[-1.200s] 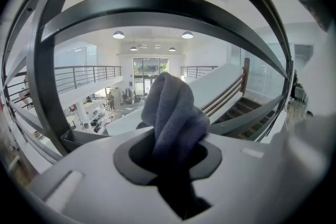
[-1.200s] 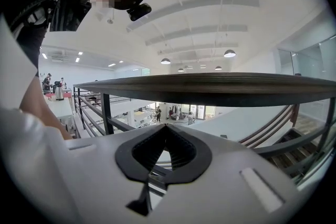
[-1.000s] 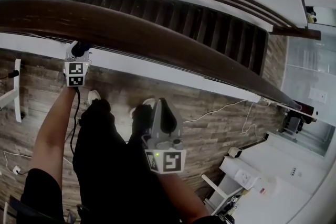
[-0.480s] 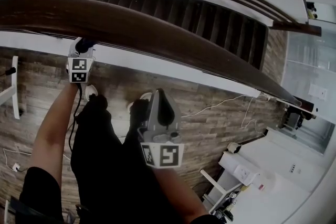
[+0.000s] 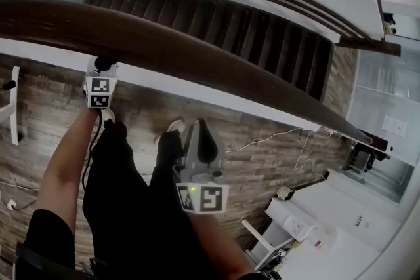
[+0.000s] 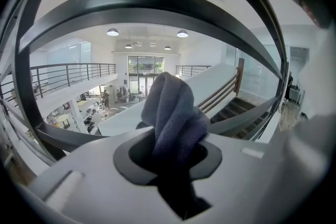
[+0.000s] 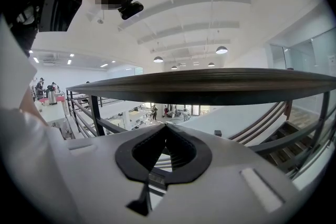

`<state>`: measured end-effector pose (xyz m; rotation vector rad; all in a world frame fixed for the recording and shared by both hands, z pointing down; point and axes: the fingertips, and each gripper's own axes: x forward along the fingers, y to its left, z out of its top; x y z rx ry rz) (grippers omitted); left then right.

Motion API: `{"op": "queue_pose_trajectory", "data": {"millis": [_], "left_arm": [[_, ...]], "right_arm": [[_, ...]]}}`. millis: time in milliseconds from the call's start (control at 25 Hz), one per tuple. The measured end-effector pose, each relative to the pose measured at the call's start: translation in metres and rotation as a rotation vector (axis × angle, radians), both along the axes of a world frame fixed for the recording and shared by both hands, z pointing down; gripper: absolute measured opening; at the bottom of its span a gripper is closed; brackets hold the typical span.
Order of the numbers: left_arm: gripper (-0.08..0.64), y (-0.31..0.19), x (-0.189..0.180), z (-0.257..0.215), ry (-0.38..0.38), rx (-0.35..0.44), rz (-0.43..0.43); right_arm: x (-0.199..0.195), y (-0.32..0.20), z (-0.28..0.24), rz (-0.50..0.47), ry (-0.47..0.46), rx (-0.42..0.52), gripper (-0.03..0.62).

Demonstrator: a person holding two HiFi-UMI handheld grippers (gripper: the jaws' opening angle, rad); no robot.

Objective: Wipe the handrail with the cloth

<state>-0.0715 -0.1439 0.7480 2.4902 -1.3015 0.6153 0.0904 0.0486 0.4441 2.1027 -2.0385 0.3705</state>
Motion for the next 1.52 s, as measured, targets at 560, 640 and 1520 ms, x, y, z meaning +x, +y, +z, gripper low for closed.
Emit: {"op": "queue_pose_trajectory", "data": {"millis": [560,640,1520], "left_arm": [[0.081,0.01,0.028,0.001,-0.023,0.011,0.004],[0.081,0.011,0.037,0.0,-0.023,0.014,0.006],[0.081,0.051,0.148,-0.012,-0.01,0.034,0.083]], "right_arm": [[0.026,0.013,0.009,0.019,-0.034,0.018,0.003],[0.033,0.019,0.012,0.022,-0.037,0.013,0.003],[0.143,0.056,0.021,0.081,-0.054,0.057,0.003]]}}
